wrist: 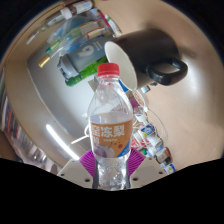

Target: Pour water

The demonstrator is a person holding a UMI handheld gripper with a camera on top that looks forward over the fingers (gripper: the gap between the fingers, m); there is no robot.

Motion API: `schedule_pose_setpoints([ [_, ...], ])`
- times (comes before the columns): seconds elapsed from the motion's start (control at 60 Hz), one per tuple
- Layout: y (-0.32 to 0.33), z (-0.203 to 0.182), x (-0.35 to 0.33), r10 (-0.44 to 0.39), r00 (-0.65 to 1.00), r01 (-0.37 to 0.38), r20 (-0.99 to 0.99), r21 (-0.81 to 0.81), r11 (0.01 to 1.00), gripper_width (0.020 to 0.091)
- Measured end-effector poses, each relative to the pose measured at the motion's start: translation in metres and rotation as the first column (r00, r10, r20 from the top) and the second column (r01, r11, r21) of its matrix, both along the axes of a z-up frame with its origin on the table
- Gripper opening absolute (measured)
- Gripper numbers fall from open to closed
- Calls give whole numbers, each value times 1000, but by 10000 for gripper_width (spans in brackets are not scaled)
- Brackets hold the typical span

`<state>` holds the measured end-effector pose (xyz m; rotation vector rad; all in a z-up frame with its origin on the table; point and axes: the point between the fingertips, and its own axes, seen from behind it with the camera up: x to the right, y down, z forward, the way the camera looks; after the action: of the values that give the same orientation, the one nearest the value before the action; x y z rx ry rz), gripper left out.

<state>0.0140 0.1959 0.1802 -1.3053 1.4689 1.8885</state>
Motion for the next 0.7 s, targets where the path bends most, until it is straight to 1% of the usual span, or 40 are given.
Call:
schedule_pose_setpoints([
  [0.1, 8, 6, 13, -48, 990, 45, -134, -26, 999, 367],
  [0.2, 16, 24, 25, -98, 953, 92, -288, -34, 995, 367],
  [0.3, 18, 27, 28, -112, 945, 104, -306, -42, 994, 367],
  [0.433, 16, 29, 24, -89, 956, 89, -280, -12, 996, 365],
  [0.467, 15, 34, 24, -83, 969, 86, -231, 0, 996, 367],
  [0.517, 9, 41, 20, -58, 993, 65, -103, 64, 996, 365],
  [0.583, -4, 51, 15, -15, 989, -10, 146, 166, 986, 365],
  [0.617, -11, 54, 22, -9, 959, -57, 282, 226, 973, 368],
  [0.65, -14, 66, 27, -33, 901, -82, 432, 245, 966, 367],
  [0.7, -18, 83, 49, -95, 775, -127, 625, 301, 945, 369],
])
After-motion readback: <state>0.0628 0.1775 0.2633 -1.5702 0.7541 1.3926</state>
